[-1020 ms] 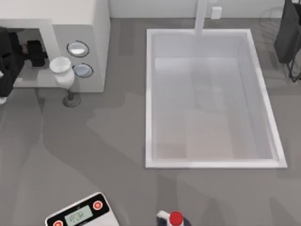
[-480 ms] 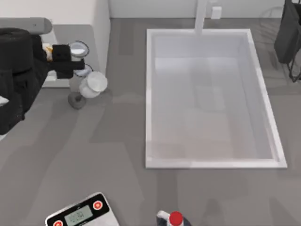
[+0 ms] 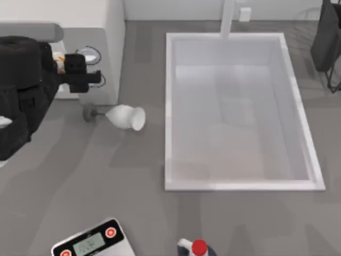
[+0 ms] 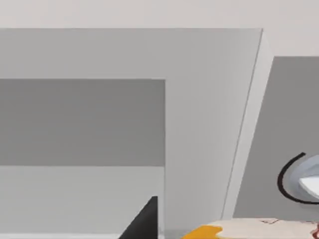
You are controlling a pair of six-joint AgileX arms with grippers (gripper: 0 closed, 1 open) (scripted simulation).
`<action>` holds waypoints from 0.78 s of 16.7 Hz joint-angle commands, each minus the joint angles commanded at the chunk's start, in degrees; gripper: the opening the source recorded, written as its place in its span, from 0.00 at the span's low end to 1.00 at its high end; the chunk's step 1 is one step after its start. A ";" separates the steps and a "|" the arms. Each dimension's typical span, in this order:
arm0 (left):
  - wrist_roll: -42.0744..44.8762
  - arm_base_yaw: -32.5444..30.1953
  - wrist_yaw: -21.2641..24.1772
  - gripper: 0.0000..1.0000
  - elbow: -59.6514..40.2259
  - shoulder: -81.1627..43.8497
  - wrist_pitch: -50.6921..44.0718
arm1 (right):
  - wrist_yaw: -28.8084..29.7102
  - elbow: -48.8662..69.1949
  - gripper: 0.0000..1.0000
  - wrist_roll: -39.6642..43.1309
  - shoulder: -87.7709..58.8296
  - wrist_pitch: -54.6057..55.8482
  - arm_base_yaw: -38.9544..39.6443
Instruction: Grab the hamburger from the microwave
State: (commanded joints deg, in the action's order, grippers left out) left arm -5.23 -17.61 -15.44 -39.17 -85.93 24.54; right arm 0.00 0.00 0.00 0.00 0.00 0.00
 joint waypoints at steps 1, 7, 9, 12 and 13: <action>-0.62 -0.71 -0.17 0.00 1.03 -1.00 1.02 | 0.00 0.00 1.00 0.00 0.00 0.00 0.00; -4.68 -4.34 -1.32 0.00 8.72 -13.29 17.52 | 0.00 0.00 1.00 0.00 0.00 0.00 0.00; -4.60 -4.10 -1.23 0.00 10.01 -18.37 24.70 | 0.00 0.00 1.00 0.00 0.00 0.00 0.00; -2.81 -2.53 -0.55 0.00 10.66 -25.49 34.09 | 0.00 0.00 1.00 0.00 0.00 0.00 0.00; -1.99 -1.90 -0.23 0.00 10.49 -27.38 36.68 | 0.00 0.00 1.00 0.00 0.00 0.00 0.00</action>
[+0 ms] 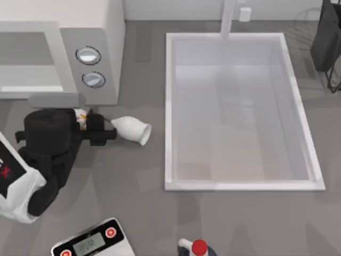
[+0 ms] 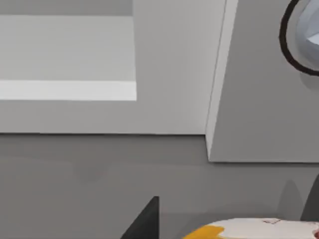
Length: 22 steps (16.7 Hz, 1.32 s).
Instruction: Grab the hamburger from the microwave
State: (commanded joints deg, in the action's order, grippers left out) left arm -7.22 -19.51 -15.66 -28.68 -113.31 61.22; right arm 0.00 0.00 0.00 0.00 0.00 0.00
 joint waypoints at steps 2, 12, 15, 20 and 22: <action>1.53 1.11 0.63 0.00 -0.67 -2.51 3.73 | 0.00 0.00 1.00 0.00 0.00 0.00 0.00; 2.28 1.59 0.94 0.30 -1.19 -3.44 5.10 | 0.00 0.00 1.00 0.00 0.00 0.00 0.00; 2.28 1.59 0.94 0.53 -1.19 -3.44 5.10 | 0.00 0.00 1.00 0.00 0.00 0.00 0.00; 2.28 1.59 0.94 0.90 -1.19 -3.44 5.10 | 0.00 0.00 1.00 0.00 0.00 0.00 0.00; 2.28 1.59 0.94 1.00 -1.19 -3.44 5.10 | 0.00 0.00 1.00 0.00 0.00 0.00 0.00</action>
